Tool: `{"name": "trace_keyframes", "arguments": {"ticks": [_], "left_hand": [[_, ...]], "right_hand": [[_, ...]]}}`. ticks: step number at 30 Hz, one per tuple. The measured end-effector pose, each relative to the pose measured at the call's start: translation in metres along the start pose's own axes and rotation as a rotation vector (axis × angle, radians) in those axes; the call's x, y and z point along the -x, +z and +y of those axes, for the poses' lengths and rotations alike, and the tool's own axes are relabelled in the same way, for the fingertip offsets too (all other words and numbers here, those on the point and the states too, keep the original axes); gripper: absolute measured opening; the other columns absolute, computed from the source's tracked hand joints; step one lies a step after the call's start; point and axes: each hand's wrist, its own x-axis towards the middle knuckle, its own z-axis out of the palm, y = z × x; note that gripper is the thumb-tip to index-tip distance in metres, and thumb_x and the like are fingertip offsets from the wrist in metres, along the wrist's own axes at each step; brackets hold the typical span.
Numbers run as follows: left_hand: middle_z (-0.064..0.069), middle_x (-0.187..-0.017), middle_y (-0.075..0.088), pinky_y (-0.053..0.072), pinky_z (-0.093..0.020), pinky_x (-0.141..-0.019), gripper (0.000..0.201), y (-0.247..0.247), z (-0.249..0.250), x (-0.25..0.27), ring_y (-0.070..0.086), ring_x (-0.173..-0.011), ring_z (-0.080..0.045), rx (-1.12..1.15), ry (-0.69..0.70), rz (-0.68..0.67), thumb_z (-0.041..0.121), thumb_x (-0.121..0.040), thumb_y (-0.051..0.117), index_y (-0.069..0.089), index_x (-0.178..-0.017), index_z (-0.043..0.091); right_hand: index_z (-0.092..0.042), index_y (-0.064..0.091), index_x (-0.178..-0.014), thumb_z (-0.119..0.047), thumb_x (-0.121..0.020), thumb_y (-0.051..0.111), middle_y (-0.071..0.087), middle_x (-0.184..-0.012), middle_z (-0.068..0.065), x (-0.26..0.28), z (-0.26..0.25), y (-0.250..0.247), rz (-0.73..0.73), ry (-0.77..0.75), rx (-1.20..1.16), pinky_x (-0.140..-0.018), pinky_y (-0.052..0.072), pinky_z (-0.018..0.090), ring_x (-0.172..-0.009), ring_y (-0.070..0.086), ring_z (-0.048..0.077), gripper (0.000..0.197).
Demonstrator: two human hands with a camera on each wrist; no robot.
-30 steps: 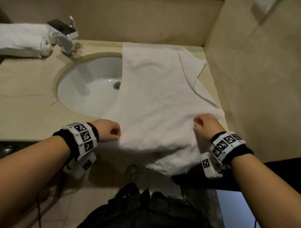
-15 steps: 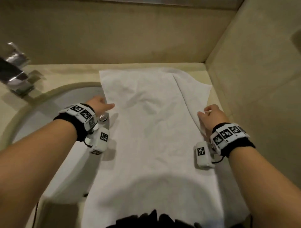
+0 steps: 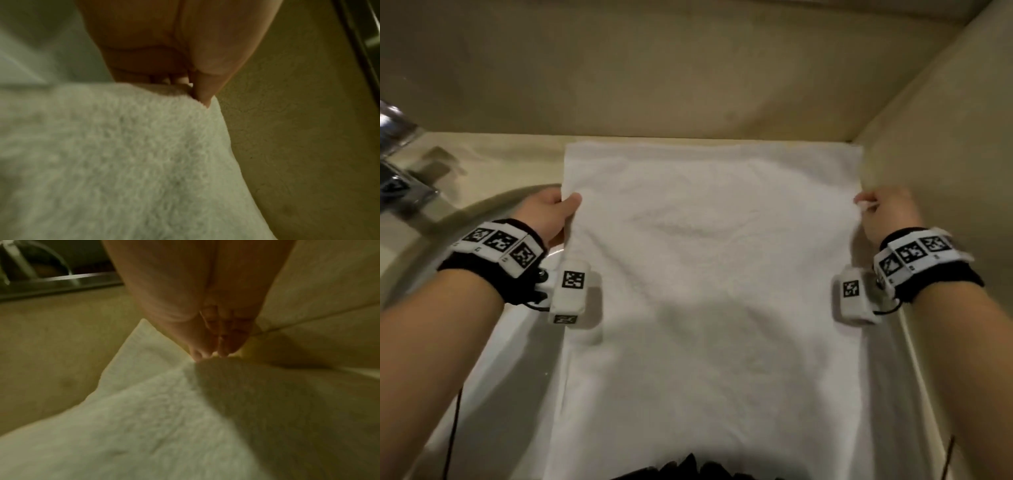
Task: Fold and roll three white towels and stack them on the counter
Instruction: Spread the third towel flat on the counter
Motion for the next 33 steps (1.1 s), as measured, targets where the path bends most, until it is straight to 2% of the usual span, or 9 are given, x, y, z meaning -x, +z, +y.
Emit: {"name": "trace_keyframes", "arguments": {"ticks": [3,5,9,15,18,22,25,28,33], "left_hand": [[-0.002,-0.062,0.059,0.052,-0.023,-0.062,0.018,0.007,0.002,0.005,0.059,-0.049,-0.008,-0.015,0.022,-0.025,0.023,-0.094,0.048,0.055,-0.082,0.012],[-0.006,-0.066,0.052,0.044,-0.033,-0.073,0.021,0.013,0.004,0.007,0.051,-0.061,-0.022,-0.052,0.04,-0.033,0.025,-0.094,0.047,0.052,-0.077,0.014],[-0.005,-0.057,0.04,0.032,-0.027,-0.055,0.035,0.021,0.013,0.007,0.037,-0.051,-0.022,-0.098,0.052,-0.028,0.028,-0.094,0.046,0.043,-0.061,0.018],[-0.007,-0.062,0.043,0.036,-0.027,-0.057,0.03,0.023,0.017,0.008,0.038,-0.055,-0.022,-0.172,0.05,-0.043,0.03,-0.093,0.046,0.047,-0.069,0.013],[-0.004,-0.06,0.042,0.034,-0.026,-0.054,0.031,0.023,0.019,0.007,0.039,-0.054,-0.021,-0.18,0.048,-0.049,0.031,-0.093,0.047,0.045,-0.065,0.017],[-0.005,-0.057,0.039,0.031,-0.026,-0.054,0.034,0.024,0.02,0.007,0.036,-0.052,-0.021,-0.188,0.045,-0.047,0.033,-0.092,0.047,0.042,-0.061,0.019],[-0.006,-0.061,0.041,0.037,-0.034,-0.065,0.034,0.025,0.022,0.005,0.039,-0.059,-0.022,-0.169,0.041,-0.035,0.034,-0.091,0.048,0.043,-0.061,0.019],[-0.01,-0.084,0.055,0.045,-0.045,-0.084,0.024,0.03,0.027,0.002,0.051,-0.083,-0.026,-0.143,0.066,-0.033,0.033,-0.09,0.051,0.05,-0.068,0.024],[-0.013,-0.095,0.056,0.045,-0.056,-0.096,0.021,0.024,0.026,-0.002,0.053,-0.089,-0.027,-0.178,0.04,0.001,0.032,-0.089,0.053,0.052,-0.07,0.025]], "right_hand": [[-0.011,0.057,-0.112,-0.012,-0.088,0.05,0.038,-0.131,0.019,0.013,-0.012,0.011,0.015,-0.022,0.089,-0.101,0.035,0.041,-0.118,0.041,0.04,0.025],[-0.011,0.056,-0.111,-0.014,-0.087,0.051,0.045,-0.124,0.019,0.021,-0.027,0.014,0.06,-0.156,0.065,-0.094,0.04,0.041,-0.111,0.046,0.039,0.024],[-0.009,0.051,-0.116,-0.015,-0.088,0.052,0.05,-0.119,0.017,0.03,-0.046,0.031,-0.136,-0.294,0.058,-0.088,0.044,0.039,-0.101,0.054,0.033,0.029],[-0.012,0.021,-0.143,-0.02,-0.092,0.045,0.007,-0.155,0.012,-0.006,-0.036,0.016,-0.085,-0.132,0.148,-0.114,0.018,0.038,-0.14,0.015,0.033,0.057],[-0.007,0.033,-0.138,-0.018,-0.093,0.043,0.028,-0.147,0.019,-0.013,-0.039,0.006,-0.004,-0.149,0.076,-0.107,0.029,0.039,-0.131,0.033,0.036,0.048],[-0.001,0.06,-0.103,-0.012,-0.089,0.05,0.056,-0.113,0.024,0.006,-0.029,0.019,-0.098,-0.175,0.124,-0.084,0.043,0.038,-0.101,0.053,0.039,0.02],[-0.003,0.058,-0.091,-0.007,-0.088,0.05,0.062,-0.102,0.022,0.008,-0.015,0.027,-0.175,-0.046,0.094,-0.074,0.04,0.033,-0.093,0.056,0.037,0.009],[-0.009,0.054,-0.083,-0.002,-0.087,0.047,0.064,-0.101,0.02,-0.006,-0.005,0.023,-0.194,0.007,0.109,-0.072,0.037,0.031,-0.091,0.056,0.035,0.011],[-0.003,0.057,-0.093,-0.008,-0.089,0.05,0.063,-0.103,0.021,-0.023,-0.001,0.019,-0.202,-0.055,0.127,-0.075,0.039,0.034,-0.094,0.056,0.036,0.009]]}}
